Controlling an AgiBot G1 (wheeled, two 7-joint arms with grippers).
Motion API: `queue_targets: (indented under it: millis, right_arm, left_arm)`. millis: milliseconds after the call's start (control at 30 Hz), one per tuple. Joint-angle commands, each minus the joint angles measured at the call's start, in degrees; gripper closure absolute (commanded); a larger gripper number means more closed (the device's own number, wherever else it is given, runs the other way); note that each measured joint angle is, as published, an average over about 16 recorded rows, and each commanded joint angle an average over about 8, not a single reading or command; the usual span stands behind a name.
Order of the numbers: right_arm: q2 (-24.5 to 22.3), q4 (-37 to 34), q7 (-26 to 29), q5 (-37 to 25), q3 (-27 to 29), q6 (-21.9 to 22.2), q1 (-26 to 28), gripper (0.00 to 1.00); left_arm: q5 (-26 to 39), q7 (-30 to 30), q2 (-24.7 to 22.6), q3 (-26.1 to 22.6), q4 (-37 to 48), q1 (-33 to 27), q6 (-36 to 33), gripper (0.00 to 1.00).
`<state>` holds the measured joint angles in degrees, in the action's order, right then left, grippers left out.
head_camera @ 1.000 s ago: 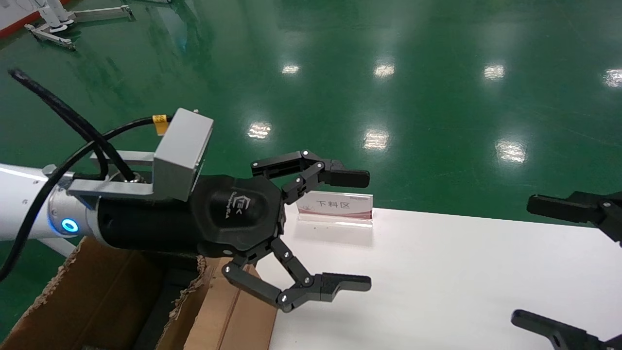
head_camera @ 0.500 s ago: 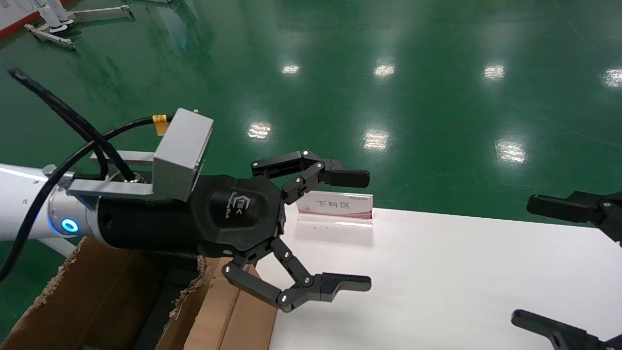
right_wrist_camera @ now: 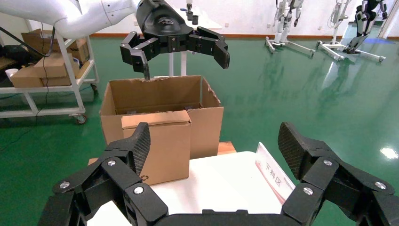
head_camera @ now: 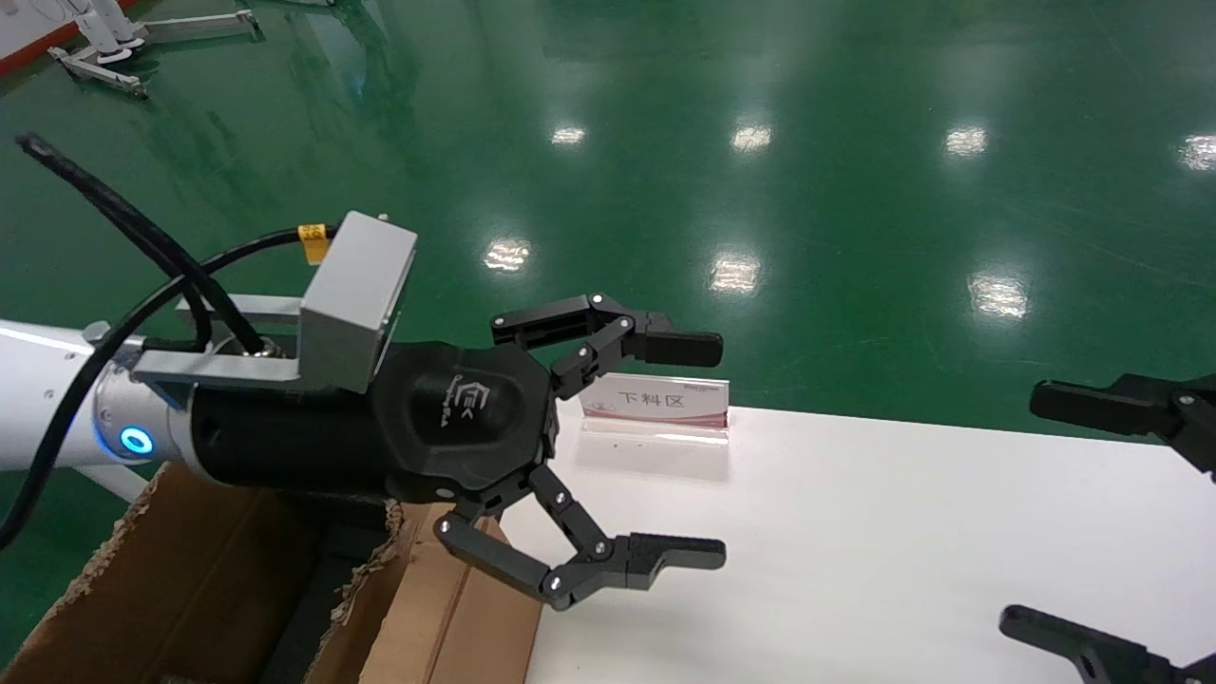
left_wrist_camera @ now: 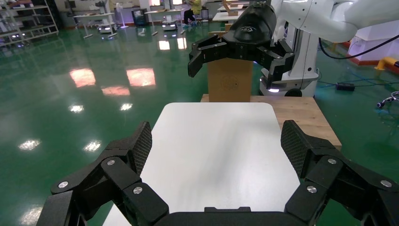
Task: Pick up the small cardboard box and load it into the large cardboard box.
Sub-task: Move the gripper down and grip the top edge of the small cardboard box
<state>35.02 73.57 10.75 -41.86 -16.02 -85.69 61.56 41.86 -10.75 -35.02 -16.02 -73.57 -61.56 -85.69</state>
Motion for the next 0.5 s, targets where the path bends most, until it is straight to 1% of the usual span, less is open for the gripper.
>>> queue_targets:
  millis: [33,500]
  right_arm:
    - [0.0,0.0,0.0,0.0,0.0,0.0,0.0,0.00]
    - [0.0,0.0,0.0,0.0,0.0,0.0,0.0,0.00]
  left_arm:
    - [0.0,0.0,0.0,0.0,0.0,0.0,0.0,0.00]
    - [0.0,0.0,0.0,0.0,0.0,0.0,0.0,0.00]
